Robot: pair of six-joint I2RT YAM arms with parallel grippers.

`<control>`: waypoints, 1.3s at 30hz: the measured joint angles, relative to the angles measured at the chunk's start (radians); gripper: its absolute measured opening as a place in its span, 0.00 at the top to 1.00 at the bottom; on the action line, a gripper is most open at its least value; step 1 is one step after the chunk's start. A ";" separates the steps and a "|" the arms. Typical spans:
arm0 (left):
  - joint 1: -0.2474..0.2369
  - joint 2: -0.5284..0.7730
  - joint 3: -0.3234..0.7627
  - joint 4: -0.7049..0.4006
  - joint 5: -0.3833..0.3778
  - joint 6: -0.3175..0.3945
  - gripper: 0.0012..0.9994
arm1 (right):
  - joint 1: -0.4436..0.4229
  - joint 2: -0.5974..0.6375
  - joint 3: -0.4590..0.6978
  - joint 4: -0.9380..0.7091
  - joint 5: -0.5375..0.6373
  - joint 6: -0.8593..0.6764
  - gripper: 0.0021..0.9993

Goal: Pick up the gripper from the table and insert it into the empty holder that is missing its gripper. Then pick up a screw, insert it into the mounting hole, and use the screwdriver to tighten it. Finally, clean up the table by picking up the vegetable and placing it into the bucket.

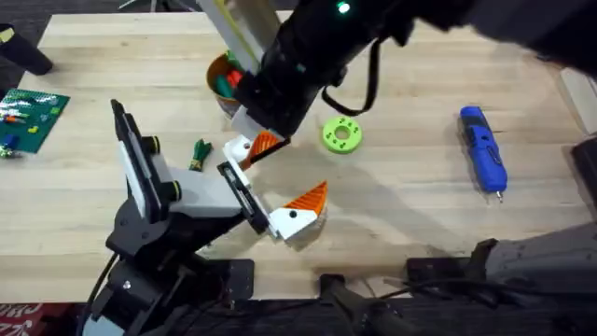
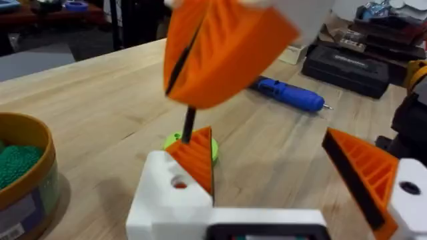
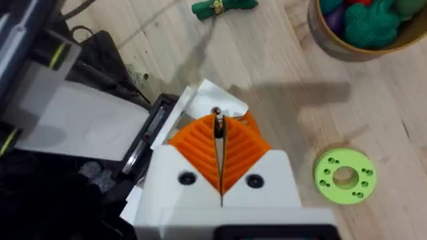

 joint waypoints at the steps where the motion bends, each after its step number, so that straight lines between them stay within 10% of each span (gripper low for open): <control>1: 0.000 0.000 0.000 0.000 0.000 0.000 0.01 | 0.000 -0.009 0.000 0.000 0.000 0.000 1.00; 39: 0.000 0.000 0.000 0.000 0.000 -0.001 0.01 | 0.016 0.065 0.000 -0.003 0.004 -0.049 1.00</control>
